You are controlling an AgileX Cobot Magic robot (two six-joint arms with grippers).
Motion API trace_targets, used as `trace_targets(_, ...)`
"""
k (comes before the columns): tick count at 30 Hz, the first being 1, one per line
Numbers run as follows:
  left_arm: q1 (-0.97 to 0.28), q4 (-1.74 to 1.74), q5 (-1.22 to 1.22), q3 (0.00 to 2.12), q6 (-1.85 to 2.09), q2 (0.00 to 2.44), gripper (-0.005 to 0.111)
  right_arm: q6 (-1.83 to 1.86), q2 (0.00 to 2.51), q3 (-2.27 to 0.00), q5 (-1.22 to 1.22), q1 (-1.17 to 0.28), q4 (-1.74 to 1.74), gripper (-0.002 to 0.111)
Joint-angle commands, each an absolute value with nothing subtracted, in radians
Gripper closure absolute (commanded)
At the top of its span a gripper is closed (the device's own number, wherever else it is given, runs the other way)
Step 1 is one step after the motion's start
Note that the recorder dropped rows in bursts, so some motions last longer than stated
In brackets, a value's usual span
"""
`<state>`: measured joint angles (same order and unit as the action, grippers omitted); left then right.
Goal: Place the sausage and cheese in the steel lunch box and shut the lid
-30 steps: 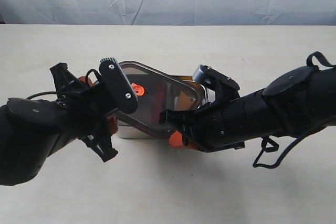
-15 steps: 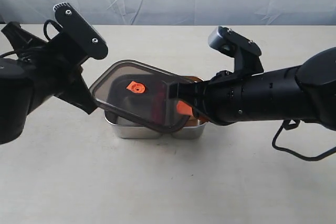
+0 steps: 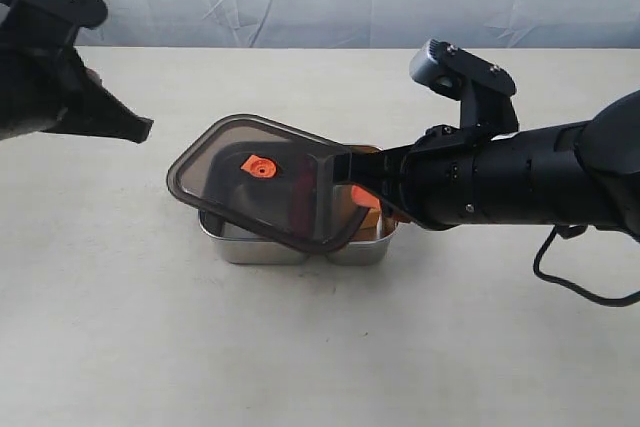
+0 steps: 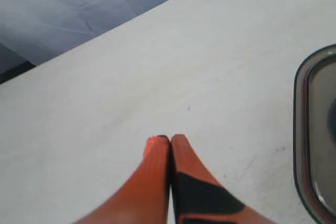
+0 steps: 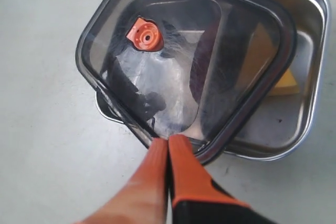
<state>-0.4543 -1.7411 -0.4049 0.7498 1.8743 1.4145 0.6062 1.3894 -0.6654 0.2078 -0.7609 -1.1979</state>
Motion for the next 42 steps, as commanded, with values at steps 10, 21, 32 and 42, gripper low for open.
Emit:
trace_targets(10,-0.179,-1.744,0.113,0.865,1.787,1.727,0.107,0.605,1.359,-0.66,0.231,-0.757,-1.187,0.108)
trace_targets(21,-0.182,-1.656,0.334,0.897,1.672,1.82,0.107,0.605,1.359,-0.66,0.197,-0.757,-1.179,0.108)
trace_targets(32,-0.182,-1.212,0.441,0.897,1.254,1.805,0.107,0.605,1.359,-0.66,0.197,-0.757,-1.175,0.108)
trace_targets(42,-0.182,-1.105,0.595,0.897,1.113,1.768,0.107,0.605,1.359,-0.66,0.18,-0.757,-1.169,0.108)
